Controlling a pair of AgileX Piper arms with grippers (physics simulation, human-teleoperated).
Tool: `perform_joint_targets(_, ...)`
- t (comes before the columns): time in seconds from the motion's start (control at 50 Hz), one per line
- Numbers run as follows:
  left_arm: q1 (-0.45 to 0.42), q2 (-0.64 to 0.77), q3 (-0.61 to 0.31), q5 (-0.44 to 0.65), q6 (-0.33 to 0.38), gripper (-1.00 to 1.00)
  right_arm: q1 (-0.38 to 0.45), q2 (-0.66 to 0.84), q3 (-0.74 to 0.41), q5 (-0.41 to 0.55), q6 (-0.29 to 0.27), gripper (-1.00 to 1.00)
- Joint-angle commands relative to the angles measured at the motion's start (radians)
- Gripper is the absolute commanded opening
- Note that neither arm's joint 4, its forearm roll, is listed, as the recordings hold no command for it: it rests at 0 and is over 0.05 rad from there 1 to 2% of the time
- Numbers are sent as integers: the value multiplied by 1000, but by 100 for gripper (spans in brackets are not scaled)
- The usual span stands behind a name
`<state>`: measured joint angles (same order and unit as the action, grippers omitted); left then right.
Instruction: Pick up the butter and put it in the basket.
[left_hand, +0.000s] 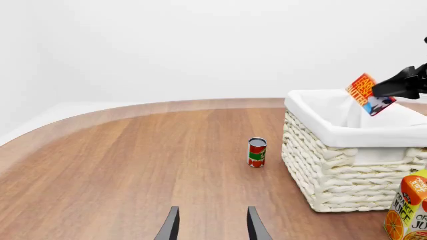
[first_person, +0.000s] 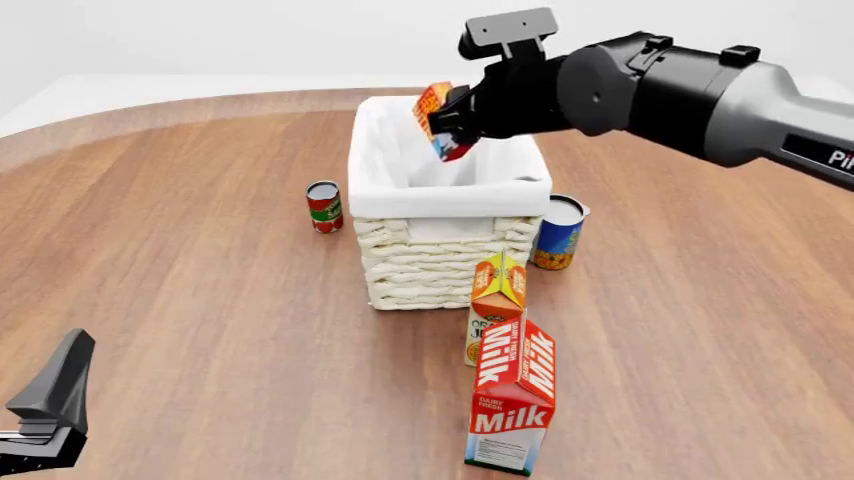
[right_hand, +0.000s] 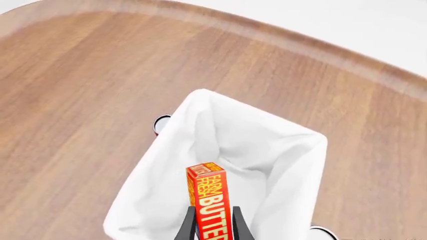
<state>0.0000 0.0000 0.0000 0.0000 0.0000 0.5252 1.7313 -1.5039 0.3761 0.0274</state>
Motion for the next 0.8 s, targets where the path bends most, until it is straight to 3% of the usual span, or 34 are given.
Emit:
perform_joint_targets(0.02,0,0,0,0,0,100,-9,16,-6,-22,15,-100)
perform_joint_targets(0.8,0,0,0,0,0,100,-34,117,-61,-44,19,-100)
